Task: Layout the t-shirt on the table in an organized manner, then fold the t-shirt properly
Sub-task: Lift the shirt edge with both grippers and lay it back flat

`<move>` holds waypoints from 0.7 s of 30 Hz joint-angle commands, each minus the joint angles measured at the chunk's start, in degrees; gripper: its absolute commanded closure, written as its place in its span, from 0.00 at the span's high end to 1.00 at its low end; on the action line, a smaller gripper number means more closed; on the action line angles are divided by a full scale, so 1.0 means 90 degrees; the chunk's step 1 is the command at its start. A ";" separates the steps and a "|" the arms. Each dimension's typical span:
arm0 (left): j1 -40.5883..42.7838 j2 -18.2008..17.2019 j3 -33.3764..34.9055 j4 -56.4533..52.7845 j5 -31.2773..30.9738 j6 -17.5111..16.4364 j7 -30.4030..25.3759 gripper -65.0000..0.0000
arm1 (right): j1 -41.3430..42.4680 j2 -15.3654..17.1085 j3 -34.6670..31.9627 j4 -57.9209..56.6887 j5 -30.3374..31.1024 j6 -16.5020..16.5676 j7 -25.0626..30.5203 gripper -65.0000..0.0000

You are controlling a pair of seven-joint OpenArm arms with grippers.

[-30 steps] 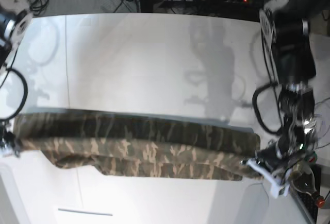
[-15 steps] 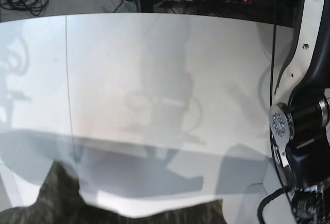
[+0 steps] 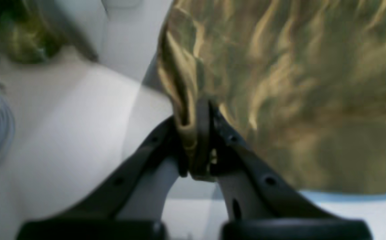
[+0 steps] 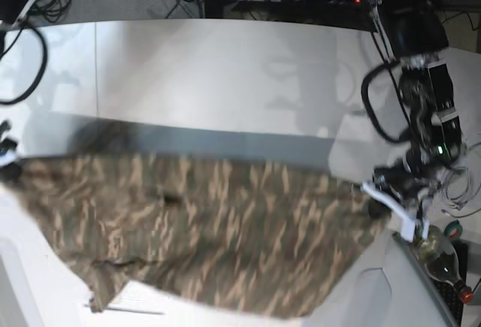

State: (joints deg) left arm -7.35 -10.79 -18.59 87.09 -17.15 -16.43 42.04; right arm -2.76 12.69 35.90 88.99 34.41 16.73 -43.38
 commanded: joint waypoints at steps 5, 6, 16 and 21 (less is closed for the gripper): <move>0.0998 -0.0057 -0.0059 -0.0441 -0.0044 0.0013 -0.1042 0.00 | -0.0626 -0.0076 0.0079 -0.0984 -0.0039 -0.0086 0.0995 0.00; 0.1174 -0.0057 -0.0069 -0.0500 -0.0044 0.0013 -0.1150 0.00 | -0.0762 -0.0076 0.0079 -0.1102 -0.0039 -0.0076 0.1093 0.00; 0.2199 -0.0096 -0.0645 -0.0714 -0.0044 0.0013 -0.1765 0.00 | -0.1456 -0.0086 0.0158 -0.1717 -0.0048 0.0529 0.1269 0.00; 0.2444 -0.0106 -0.0655 -0.1154 -0.0044 0.0013 -0.2195 0.00 | -0.1739 -0.0174 0.0138 -0.1707 -0.0048 0.0539 0.1493 0.00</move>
State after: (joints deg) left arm 14.68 -10.79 -24.12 75.90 -17.39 -16.53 23.07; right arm -17.93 10.20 36.75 72.77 33.67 21.52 -30.83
